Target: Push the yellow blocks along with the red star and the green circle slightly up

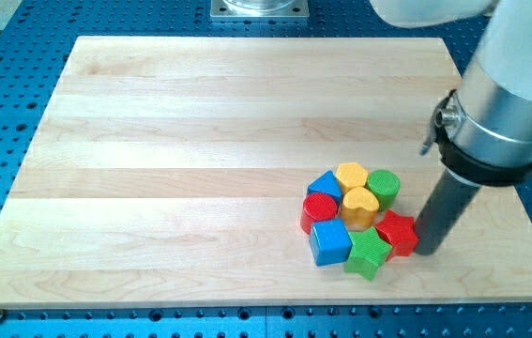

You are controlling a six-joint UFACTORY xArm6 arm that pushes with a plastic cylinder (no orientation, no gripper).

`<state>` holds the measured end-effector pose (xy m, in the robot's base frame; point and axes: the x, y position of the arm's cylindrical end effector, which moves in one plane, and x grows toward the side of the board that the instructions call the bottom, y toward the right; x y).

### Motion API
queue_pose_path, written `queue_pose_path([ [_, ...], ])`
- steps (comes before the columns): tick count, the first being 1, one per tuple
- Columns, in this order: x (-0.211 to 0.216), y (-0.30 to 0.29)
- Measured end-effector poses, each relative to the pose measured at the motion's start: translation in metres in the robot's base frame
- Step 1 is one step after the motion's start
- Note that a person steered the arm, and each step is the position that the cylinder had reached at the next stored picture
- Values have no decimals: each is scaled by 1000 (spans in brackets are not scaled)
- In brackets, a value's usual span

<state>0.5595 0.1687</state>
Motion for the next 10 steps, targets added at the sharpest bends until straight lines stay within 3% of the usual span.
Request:
queue_pose_path([
  [1,4,-2],
  [2,47,-4],
  [3,3,-44],
  [4,-16,-44],
  [5,23,-41],
  [6,-17,-24],
  [8,-89,-44],
  [10,-89,-45],
])
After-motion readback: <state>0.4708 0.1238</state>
